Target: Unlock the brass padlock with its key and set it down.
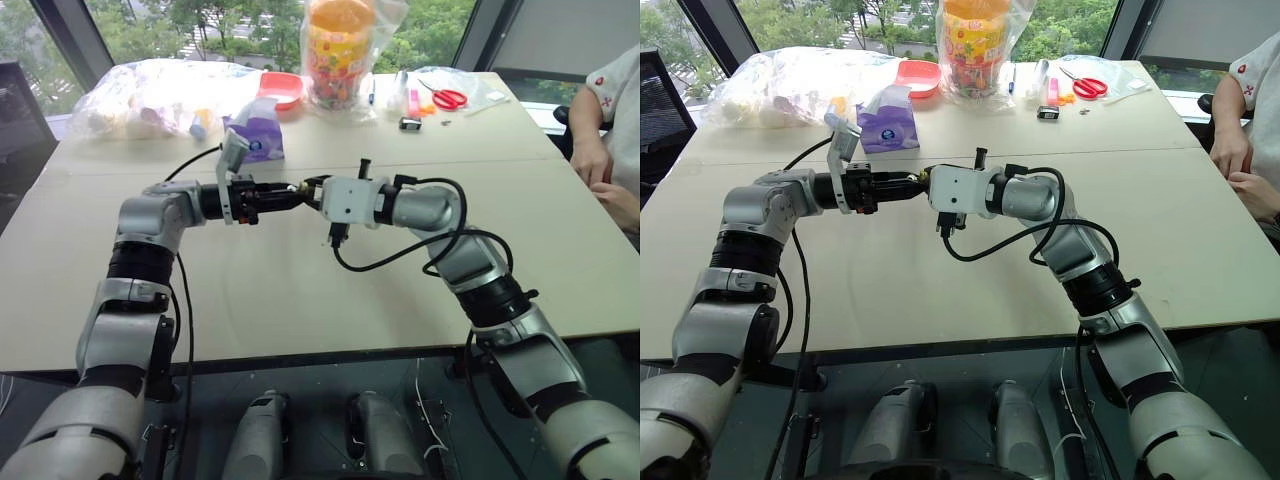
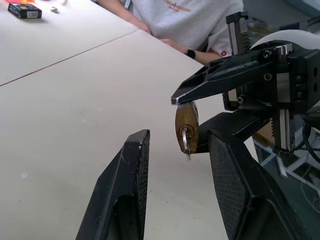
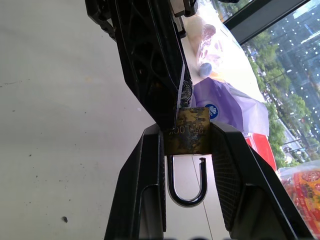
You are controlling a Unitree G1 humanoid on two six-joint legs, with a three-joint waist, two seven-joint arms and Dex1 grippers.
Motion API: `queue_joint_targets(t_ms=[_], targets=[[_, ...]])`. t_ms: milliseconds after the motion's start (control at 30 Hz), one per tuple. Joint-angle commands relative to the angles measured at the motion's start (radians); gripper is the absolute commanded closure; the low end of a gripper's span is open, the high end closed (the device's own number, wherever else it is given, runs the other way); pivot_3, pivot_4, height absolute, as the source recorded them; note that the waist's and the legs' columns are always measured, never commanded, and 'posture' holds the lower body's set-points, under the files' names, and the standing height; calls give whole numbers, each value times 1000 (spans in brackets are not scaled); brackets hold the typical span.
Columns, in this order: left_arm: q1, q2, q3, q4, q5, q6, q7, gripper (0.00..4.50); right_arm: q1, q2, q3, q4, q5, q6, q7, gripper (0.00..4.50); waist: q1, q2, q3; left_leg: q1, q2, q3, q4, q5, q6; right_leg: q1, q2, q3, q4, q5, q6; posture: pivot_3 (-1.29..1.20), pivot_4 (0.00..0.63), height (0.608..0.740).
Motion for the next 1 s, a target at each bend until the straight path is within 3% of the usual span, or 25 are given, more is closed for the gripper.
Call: queue_joint_targets(t_ms=[33, 100, 133, 433, 500, 533, 667, 700, 800, 900, 1000], targets=[[-26, -13, 26, -12, -20, 1, 7, 3350, -24, 7, -22, -50, 9, -10, -15, 3800, -1, 0, 0, 0, 0, 0, 0, 0, 0, 0, 0, 0, 0, 0, 0, 0, 150, 740], [-25, -17, 30, -14, -20, 3, 8, 4267, -22, 7, -20, -52, 9, -8, -14, 3800, -2, 0, 0, 0, 0, 0, 0, 0, 0, 0, 0, 0, 0, 0, 0, 0, 150, 740], [-26, -18, 31, -14, -22, 5, 9, 4472, -21, 7, -19, -53, 9, -7, -14, 3800, -2, 0, 0, 0, 0, 0, 0, 0, 0, 0, 0, 0, 0, 0, 0, 0, 150, 740], [-25, -26, 27, -9, -16, -7, 21, 4472, -14, 7, -21, -61, 13, 10, -10, 3800, -1, 0, 0, 0, 0, 0, 0, 0, 0, 0, 0, 0, 0, 0, 0, 0, 150, 740], [-24, -27, 31, -8, -17, -10, 27, 4500, -10, 6, -28, -65, 28, 24, 0, 2771, -1, 0, 0, 0, 0, 0, 0, 0, 0, 0, 0, 0, 0, 0, 0, 0, 150, 740], [-23, -28, 32, -8, -17, -11, 28, 4500, -8, 4, -30, -67, 34, 30, 5, 2477, -1, 0, 0, 0, 0, 0, 0, 0, 0, 0, 0, 0, 0, 0, 0, 0, 150, 740], [-14, -27, 39, -17, -26, -8, 34, 4500, -4, -12, -30, -76, 8, 36, -17, 299, -2, 0, 0, 0, 0, 0, 0, 0, 0, 0, 0, 0, 0, 0, 0, 0, 150, 740], [-9, -24, 44, -24, -30, -4, 38, 4500, 16, -34, -44, -102, 7, 49, -16, 51, 0, 0, 0, 0, 0, 0, 0, 0, 0, 0, 0, 0, 0, 0, 0, 0, 150, 740], [5, -15, 60, -51, -50, 14, 42, 4500, 113, -83, -121, -232, 79, 147, 10, 51, 7, 0, 0, 0, 0, -1, 0, 0, 0, 1, 0, 0, 0, 0, 0, 0, 150, 740], [29, -8, 62, -98, -63, 26, 32, 4500, 146, -17, -246, -327, 231, 374, -34, 51, 0, 0, 0, 0, 0, -1, 0, -1, 1, 1, -1, 0, 0, 0, 0, 0, 150, 740], [48, -5, 63, -142, -75, 48, 28, 4500, 138, 7, -292, -350, 269, 461, -76, 51, -2, 0, 0, 1, 1, -1, 0, 0, 0, 1, 0, 0, 1, 0, 0, 0, 150, 740]])
